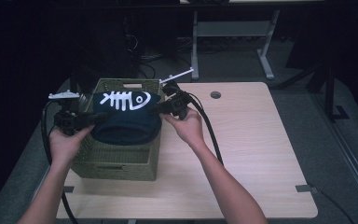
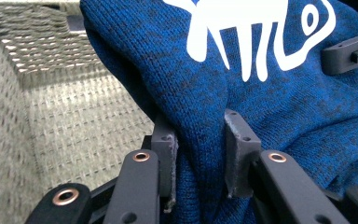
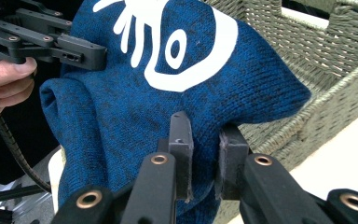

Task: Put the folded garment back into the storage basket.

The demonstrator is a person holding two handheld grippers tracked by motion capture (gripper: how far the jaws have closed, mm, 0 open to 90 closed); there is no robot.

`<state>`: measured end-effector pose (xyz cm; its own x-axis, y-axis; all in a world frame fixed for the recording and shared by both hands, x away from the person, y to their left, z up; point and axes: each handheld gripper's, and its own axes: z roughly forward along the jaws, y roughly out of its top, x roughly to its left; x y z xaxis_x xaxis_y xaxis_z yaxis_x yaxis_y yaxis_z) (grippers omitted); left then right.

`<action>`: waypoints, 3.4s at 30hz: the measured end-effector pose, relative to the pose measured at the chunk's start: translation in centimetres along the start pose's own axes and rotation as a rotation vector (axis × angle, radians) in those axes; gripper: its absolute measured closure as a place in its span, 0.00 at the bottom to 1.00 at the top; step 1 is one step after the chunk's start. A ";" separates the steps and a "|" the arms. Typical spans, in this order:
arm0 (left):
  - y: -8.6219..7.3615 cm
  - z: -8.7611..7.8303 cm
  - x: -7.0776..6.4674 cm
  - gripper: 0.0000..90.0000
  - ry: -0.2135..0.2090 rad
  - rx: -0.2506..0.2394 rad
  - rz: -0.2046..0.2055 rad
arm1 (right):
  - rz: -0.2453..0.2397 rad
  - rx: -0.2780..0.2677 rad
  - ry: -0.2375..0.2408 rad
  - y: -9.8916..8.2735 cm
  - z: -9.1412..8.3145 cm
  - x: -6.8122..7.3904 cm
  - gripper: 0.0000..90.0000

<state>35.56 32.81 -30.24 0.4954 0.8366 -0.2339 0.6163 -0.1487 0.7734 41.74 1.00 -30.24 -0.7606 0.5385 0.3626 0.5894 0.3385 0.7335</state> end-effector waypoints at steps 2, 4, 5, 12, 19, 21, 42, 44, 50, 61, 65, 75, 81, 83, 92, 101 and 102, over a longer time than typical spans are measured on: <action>-0.1 -0.1 0.2 0.77 0.007 -0.002 -0.003 | 0.001 0.000 -0.001 0.0 0.2 0.1 0.88; -0.4 -0.2 0.7 0.76 0.026 -0.009 -0.016 | 0.000 -0.001 -0.001 0.2 0.9 0.2 0.88; -0.4 -0.2 0.7 0.76 0.026 -0.009 -0.016 | 0.000 -0.001 -0.001 0.2 0.9 0.2 0.88; -1.3 -0.4 2.1 0.76 0.055 0.007 -0.037 | 0.004 0.014 0.000 0.4 2.9 0.8 0.87; -1.8 -0.2 2.8 0.75 0.080 0.020 -0.044 | 0.000 0.028 -0.005 0.2 4.4 0.9 0.86; -1.9 -0.1 3.0 0.75 0.087 0.028 -0.046 | -0.001 0.036 -0.012 0.1 4.7 0.9 0.86; -3.2 2.2 3.1 0.74 0.117 0.106 -0.044 | -0.008 0.100 -0.072 -1.6 6.6 0.1 0.85; -3.3 2.2 3.2 0.74 0.117 0.106 -0.046 | -0.010 0.106 -0.074 -1.6 6.7 0.1 0.84; -3.5 2.4 3.3 0.74 0.121 0.116 -0.044 | -0.019 0.113 -0.081 -1.8 6.9 0.0 0.83; -3.6 3.0 3.4 0.59 0.171 0.146 -0.030 | -0.073 0.120 -0.157 -1.6 6.5 1.0 0.70; -3.6 2.9 3.9 0.56 0.215 0.151 -0.037 | -0.102 0.124 -0.228 -1.6 6.6 1.3 0.59; -3.4 2.3 3.2 0.56 0.185 0.094 -0.030 | -0.082 0.071 -0.186 -1.1 4.2 0.8 0.56; -3.2 2.0 2.6 0.56 0.151 0.063 -0.030 | -0.033 0.028 -0.114 -1.5 3.0 -0.1 0.54; -2.8 1.8 1.9 0.56 0.120 0.035 -0.026 | -0.018 0.020 -0.089 -1.6 2.5 -0.4 0.54; -2.4 2.3 0.1 0.53 0.078 0.001 -0.009 | -0.004 -0.015 -0.052 -2.5 0.0 -2.1 0.51; -2.4 2.6 -1.8 0.45 0.053 -0.017 0.023 | 0.011 -0.042 -0.037 -3.7 -2.6 -3.6 0.48; -2.4 2.7 -2.0 0.45 0.050 -0.015 0.026 | 0.010 -0.048 -0.037 -3.8 -2.8 -3.7 0.48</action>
<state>34.74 30.08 -33.19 0.4793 0.8580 -0.1844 0.5945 -0.1629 0.7874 41.52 -4.40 -32.77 -0.7436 0.5699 0.3495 0.5825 0.2957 0.7571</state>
